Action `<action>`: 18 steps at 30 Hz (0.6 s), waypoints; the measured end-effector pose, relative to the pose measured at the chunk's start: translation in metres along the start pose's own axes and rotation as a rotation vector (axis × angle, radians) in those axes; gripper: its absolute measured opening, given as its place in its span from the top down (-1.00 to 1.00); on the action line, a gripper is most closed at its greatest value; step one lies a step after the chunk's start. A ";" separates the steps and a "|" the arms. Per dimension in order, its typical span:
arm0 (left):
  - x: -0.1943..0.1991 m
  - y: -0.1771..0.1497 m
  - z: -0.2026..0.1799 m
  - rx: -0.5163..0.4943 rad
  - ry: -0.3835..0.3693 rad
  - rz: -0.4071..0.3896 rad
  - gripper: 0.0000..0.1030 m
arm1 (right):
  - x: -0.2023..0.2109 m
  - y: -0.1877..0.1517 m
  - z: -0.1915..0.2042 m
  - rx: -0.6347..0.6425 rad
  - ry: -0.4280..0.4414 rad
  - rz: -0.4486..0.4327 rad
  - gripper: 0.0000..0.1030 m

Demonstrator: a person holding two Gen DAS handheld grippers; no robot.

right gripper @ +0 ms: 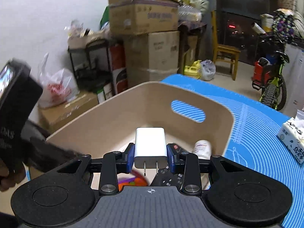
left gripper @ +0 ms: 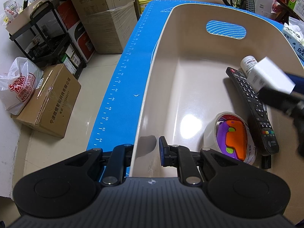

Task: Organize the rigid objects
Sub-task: 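Carry the white charger into the beige bin and open the right gripper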

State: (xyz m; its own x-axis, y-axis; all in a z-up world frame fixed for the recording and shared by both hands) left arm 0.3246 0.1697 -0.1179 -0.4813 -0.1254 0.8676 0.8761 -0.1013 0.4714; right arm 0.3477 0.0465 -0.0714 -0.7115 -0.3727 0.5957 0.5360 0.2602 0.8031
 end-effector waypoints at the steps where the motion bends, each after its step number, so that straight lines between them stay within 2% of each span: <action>1: 0.000 0.000 0.000 0.000 0.000 0.000 0.64 | -0.002 -0.002 0.004 0.011 0.001 0.012 0.17; 10: 0.000 0.000 0.000 0.001 -0.003 -0.001 0.64 | -0.018 -0.023 0.019 0.068 0.015 0.126 0.17; 15: 0.000 0.000 0.000 0.001 -0.002 -0.001 0.64 | -0.020 -0.026 0.017 0.053 0.019 0.145 0.16; 18: 0.000 0.000 0.000 0.001 -0.001 -0.001 0.64 | -0.017 -0.023 0.014 0.040 0.023 0.129 0.01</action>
State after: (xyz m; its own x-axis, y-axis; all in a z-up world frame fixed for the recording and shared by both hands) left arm 0.3247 0.1701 -0.1176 -0.4822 -0.1241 0.8672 0.8756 -0.1006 0.4725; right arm 0.3406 0.0591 -0.1000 -0.6272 -0.3541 0.6937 0.6034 0.3421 0.7203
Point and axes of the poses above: each gripper's, at about its wrist camera, not at the fingertips, and x roughly against the way its jaws point, z to its left, y to its top, the point moved 9 cm from there along -x, roughly the way its jaws point
